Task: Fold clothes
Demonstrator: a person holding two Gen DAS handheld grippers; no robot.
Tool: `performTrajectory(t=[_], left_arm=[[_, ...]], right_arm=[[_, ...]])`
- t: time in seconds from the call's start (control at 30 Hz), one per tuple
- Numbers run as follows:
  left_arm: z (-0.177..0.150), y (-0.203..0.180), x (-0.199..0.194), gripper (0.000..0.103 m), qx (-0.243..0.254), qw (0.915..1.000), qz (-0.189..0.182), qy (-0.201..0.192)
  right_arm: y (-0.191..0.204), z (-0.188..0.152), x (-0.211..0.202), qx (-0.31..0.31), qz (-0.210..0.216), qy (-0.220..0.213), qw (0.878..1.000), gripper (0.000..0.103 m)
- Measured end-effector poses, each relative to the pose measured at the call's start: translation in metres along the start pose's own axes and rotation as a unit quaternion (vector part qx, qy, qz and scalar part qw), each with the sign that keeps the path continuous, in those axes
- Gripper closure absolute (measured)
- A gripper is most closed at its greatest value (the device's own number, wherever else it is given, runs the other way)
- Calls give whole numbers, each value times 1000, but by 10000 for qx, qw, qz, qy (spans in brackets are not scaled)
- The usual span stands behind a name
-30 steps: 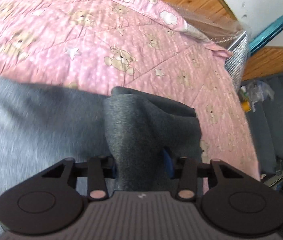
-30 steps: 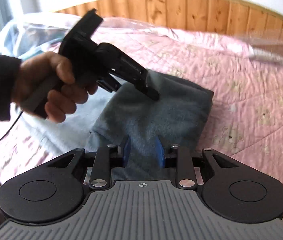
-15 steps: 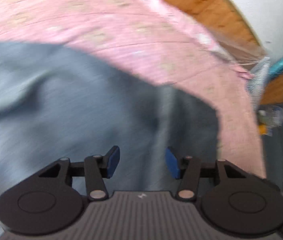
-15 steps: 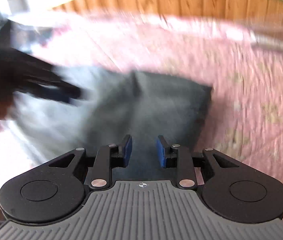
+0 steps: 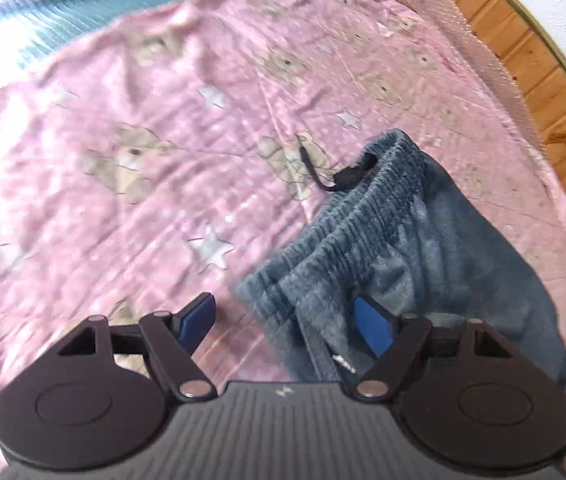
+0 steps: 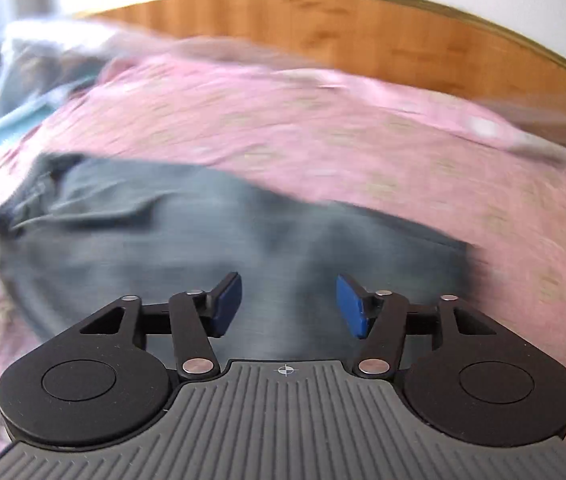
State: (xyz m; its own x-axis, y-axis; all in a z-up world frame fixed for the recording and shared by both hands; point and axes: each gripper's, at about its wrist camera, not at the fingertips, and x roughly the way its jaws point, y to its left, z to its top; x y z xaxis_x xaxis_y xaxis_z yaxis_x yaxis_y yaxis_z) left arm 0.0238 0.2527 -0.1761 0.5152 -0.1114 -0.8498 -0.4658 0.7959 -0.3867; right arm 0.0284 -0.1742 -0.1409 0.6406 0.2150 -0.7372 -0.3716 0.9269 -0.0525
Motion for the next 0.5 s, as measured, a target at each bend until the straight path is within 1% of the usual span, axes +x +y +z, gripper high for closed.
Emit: performTrajectory(t=[0.07,0.13,0.2,0.3,0.4,0.47,0.5], left_arm=[[3,2,4,10,76,9995,-298,-111],[9,4,5,12,-7,9985,-538,-56],[11,4,-1,12,-26,9969,-780,36],[19,10,-2,12,-165,9938,-1076,213],[27,15,0,12,-226,9919,-1192,373],[30,11,5,12,-125,9929,-1076,497],[30,7,8,12,-32,9934,-994,564]], right_arm=[[55,13,16,-457,246,56,9986,33],[119,18,39,-1161,552,97,9917,32],[184,21,59,-1828,806,90,9798,30],[262,24,83,-2596,1030,-27,9602,22],[312,21,107,-3220,1036,-7,9411,23],[338,18,121,-3576,982,-3,9287,27],[340,19,123,-3567,956,-5,9293,28]])
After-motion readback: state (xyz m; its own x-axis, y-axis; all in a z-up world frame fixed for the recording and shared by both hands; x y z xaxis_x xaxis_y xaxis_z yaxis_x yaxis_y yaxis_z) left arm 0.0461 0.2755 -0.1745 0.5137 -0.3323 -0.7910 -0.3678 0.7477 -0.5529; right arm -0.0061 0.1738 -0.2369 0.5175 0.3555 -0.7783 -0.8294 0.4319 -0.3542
